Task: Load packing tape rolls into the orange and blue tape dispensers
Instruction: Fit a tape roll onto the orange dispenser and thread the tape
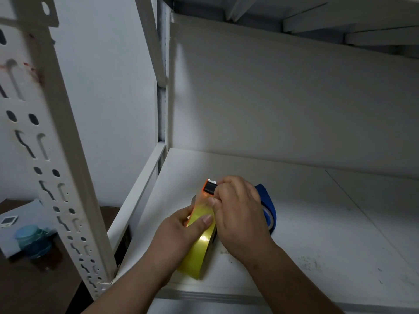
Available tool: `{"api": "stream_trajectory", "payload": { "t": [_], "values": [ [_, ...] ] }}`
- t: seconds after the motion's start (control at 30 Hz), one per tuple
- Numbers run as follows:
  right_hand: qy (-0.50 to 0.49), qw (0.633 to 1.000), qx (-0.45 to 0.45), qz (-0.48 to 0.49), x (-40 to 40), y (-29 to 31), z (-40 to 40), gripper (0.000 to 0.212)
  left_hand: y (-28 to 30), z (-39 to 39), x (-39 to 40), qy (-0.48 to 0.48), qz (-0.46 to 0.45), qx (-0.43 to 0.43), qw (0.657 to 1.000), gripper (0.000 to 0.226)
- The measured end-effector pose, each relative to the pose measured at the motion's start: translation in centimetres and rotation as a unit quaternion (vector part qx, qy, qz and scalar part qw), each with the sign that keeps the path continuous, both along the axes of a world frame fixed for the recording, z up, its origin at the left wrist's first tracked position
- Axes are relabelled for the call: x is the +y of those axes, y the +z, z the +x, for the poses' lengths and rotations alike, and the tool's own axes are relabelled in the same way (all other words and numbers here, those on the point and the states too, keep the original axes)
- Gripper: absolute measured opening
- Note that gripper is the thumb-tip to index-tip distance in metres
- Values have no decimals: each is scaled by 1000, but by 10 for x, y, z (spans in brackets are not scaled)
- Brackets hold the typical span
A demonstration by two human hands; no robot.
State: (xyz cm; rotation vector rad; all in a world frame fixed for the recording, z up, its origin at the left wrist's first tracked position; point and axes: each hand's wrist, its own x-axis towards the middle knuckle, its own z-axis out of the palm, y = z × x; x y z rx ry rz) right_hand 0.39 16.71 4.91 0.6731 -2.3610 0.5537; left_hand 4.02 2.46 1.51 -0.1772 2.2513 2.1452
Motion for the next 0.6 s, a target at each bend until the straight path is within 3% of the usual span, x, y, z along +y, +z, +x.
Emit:
{"api": "stream_trajectory", "payload": {
  "t": [0.13, 0.33, 0.43, 0.6],
  "values": [
    [-3, 1000, -31, -4, -2, -1, -2, 11, -2, 0, -1, 3, 8, 14, 1000, 31],
    [-11, 997, -61, -48, 2, 2, -10, 3, -9, 7, -11, -98, 64, 12, 993, 67],
    [-16, 995, -78, -57, 4, 3, -13, 8, -13, 8, -12, -111, 59, 3, 992, 82],
    [-40, 989, -92, -111, 4, 18, -24, 17, -16, 10, -15, -107, 75, 3, 991, 82]
  ]
}}
